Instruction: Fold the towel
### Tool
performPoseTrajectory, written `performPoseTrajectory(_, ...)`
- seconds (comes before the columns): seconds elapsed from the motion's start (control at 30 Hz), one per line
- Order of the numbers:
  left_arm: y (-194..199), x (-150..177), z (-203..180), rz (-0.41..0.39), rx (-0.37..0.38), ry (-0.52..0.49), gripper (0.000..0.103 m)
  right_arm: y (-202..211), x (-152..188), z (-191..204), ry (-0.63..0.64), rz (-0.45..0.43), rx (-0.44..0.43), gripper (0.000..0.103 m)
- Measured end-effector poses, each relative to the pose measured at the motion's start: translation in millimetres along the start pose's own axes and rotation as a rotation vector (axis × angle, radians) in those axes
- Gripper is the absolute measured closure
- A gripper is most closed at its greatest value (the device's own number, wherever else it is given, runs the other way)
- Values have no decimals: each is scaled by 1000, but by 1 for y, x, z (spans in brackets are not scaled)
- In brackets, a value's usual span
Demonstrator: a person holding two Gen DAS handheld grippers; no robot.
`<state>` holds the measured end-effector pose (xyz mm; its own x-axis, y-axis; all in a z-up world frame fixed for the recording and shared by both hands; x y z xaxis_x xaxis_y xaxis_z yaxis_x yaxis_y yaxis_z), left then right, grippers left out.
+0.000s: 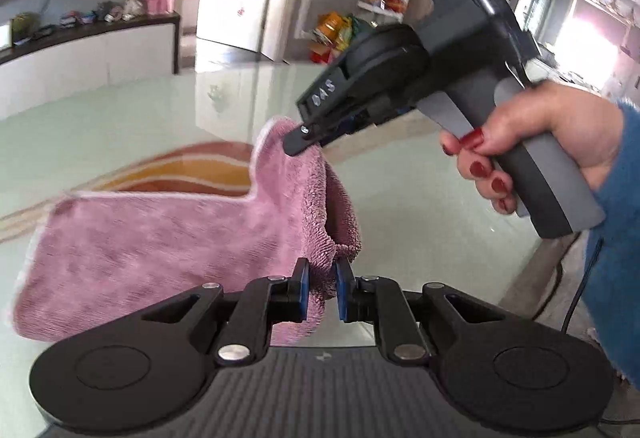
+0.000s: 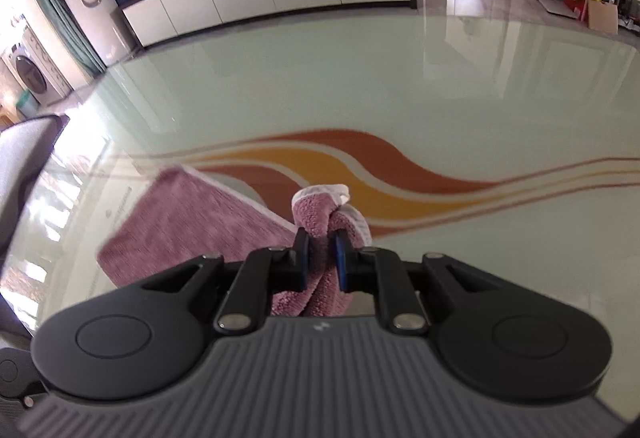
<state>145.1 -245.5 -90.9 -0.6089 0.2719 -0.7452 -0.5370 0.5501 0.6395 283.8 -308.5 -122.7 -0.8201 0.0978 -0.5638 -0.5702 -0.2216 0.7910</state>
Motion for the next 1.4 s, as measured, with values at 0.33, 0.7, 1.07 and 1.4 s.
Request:
performPoseTrajectory(0.33,30,-13,72,-26,-109,85,88,-22,-28,61,16,-19,-52,90)
performPoseTrajectory(0.7,70,-9,145,-60,-220,187,92,-49,-45,112,50,-27,-100,90)
performPoseTrajectory(1.07,46,-5,110,-46,-117,118,63,-60,-40,119,65,-1,-78,90)
performPoseTrajectory(1.4,49,-9,93,-50,-38,112,55,-62,-34,121,84,10,-88,90)
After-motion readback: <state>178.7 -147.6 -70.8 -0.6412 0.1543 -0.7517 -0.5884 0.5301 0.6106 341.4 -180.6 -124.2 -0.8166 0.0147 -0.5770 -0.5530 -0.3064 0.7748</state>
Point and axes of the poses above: each gripper's, at about its wrist camera, not at the fingertips, and y roughly against the way its jaws point, z to its left, x to its underside, the point moved 10 cm from there along -y, roughly the way its jaws point, and after that the axes turned 1 degree about -y, right-handed, at the moved point
